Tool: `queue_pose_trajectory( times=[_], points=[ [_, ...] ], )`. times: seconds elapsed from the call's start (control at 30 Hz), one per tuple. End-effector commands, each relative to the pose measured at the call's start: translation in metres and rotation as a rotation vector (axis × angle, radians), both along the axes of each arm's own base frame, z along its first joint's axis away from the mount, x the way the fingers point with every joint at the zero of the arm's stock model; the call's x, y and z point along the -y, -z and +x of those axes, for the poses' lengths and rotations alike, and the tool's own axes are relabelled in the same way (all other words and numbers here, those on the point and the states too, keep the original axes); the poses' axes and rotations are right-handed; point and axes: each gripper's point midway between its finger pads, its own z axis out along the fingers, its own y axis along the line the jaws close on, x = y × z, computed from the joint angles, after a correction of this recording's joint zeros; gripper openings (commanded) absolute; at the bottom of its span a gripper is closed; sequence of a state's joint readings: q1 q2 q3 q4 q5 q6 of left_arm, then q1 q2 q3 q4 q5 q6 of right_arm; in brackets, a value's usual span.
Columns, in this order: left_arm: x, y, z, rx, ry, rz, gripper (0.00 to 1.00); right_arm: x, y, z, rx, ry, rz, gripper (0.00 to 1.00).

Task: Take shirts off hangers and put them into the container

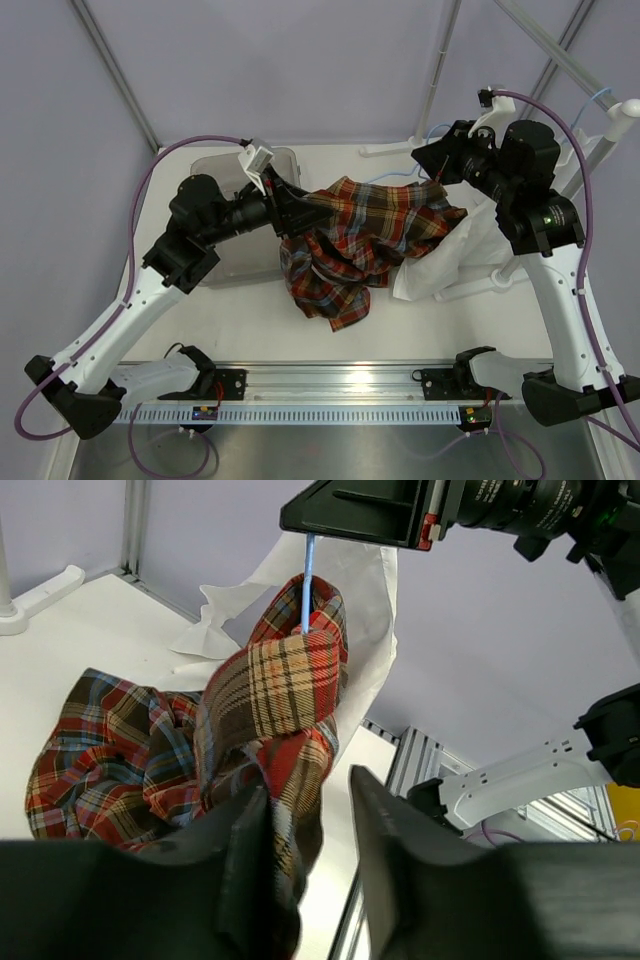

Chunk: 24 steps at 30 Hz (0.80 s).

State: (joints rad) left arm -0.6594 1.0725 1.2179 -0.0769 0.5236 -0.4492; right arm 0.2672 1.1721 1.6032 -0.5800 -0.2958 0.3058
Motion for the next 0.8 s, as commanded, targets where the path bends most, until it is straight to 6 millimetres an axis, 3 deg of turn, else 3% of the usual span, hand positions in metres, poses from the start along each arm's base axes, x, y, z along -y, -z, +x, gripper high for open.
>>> queue_pose_trajectory(
  times=[0.0,0.33,0.6,0.67,0.77],
  points=[
    [-0.013,-0.013,-0.019,0.052,0.011,-0.041,0.47,0.006,-0.034,-0.008,0.089,0.029,0.003,0.0],
    [-0.028,0.022,-0.028,-0.004,-0.033,0.019,0.55,0.012,-0.059,-0.025,0.131,0.032,0.008,0.0],
    [-0.026,0.043,-0.022,-0.044,-0.042,0.053,0.5,0.018,-0.077,-0.042,0.167,0.036,0.01,0.0],
    [-0.027,0.046,-0.02,-0.052,-0.054,0.058,0.46,0.021,-0.082,-0.048,0.181,0.044,0.013,0.0],
    [-0.03,0.046,-0.021,-0.055,-0.068,0.064,0.19,0.025,-0.085,-0.051,0.184,0.062,0.004,0.0]
  ],
)
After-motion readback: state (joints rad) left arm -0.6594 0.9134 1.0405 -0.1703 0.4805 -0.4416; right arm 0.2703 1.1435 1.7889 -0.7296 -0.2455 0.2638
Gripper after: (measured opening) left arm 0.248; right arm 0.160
